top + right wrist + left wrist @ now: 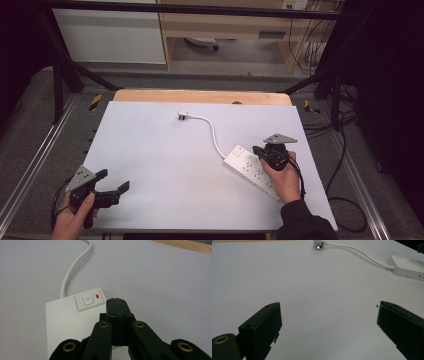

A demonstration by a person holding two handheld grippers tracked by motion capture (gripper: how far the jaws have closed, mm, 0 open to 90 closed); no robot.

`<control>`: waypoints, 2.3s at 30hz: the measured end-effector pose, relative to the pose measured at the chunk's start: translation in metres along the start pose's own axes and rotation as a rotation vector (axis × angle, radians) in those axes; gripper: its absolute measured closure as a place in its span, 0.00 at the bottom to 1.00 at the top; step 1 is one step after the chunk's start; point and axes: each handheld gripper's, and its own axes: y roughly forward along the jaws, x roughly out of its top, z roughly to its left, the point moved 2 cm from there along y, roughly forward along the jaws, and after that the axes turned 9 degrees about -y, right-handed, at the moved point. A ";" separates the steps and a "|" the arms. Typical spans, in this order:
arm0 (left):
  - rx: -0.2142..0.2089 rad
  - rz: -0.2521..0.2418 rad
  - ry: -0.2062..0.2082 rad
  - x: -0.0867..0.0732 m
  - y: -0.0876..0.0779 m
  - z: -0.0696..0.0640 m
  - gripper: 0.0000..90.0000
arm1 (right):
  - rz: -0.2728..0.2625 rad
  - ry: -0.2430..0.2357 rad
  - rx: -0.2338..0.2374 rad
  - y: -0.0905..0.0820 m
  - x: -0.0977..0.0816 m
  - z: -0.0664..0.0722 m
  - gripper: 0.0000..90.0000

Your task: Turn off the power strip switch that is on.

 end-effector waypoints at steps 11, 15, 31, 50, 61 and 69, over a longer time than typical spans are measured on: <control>-0.002 -0.002 0.002 0.000 0.000 0.000 0.06 | 0.039 -0.014 -0.003 0.002 -0.004 0.003 1.00; -0.001 -0.002 0.002 0.000 0.000 0.000 0.06 | 0.051 -0.005 -0.002 0.002 -0.005 0.002 1.00; -0.002 -0.005 0.002 0.001 -0.001 0.000 0.06 | 0.085 0.007 0.006 0.002 -0.009 0.004 1.00; -0.003 -0.005 0.005 0.001 -0.001 0.000 0.06 | 0.102 0.010 0.001 -0.004 -0.016 0.005 1.00; -0.002 -0.005 0.006 0.001 -0.001 0.000 0.06 | 0.099 0.015 0.003 -0.004 -0.017 0.005 1.00; -0.002 -0.005 0.006 0.001 -0.001 0.000 0.06 | 0.097 0.011 0.003 -0.002 -0.017 0.005 1.00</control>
